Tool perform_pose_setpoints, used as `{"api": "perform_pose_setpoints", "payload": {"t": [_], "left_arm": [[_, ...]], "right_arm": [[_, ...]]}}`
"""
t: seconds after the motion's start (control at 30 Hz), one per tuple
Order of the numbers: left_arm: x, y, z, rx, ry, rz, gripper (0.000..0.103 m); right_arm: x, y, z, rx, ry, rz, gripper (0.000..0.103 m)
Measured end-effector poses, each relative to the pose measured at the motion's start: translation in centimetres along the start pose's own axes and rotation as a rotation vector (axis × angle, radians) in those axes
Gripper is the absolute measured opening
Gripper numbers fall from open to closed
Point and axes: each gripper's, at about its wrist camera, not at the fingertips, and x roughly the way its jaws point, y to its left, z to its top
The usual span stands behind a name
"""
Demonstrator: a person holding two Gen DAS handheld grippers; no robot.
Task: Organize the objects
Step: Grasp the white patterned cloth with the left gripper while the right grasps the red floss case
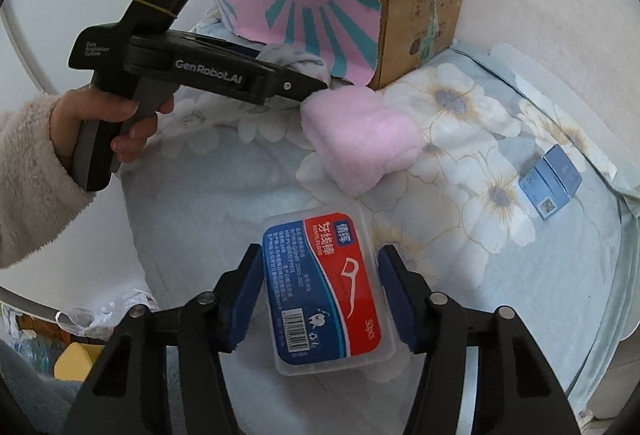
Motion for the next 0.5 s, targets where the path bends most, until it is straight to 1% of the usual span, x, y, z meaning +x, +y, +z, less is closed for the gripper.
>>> {"api": "perform_pose_setpoints", "payload": {"t": [0.27,0.5], "left_arm": [[0.1,-0.1,0.1,0.001,0.003,0.000,0.074],[-1.3,-0.5,0.6,-0.013,-0.008,0.010,0.074]], "right_arm": [[0.0,-0.3,0.1,0.024,-0.003,0.018,0.050],[-0.7,-0.4,0.2,0.047,-0.013,0.025,0.050]]}}
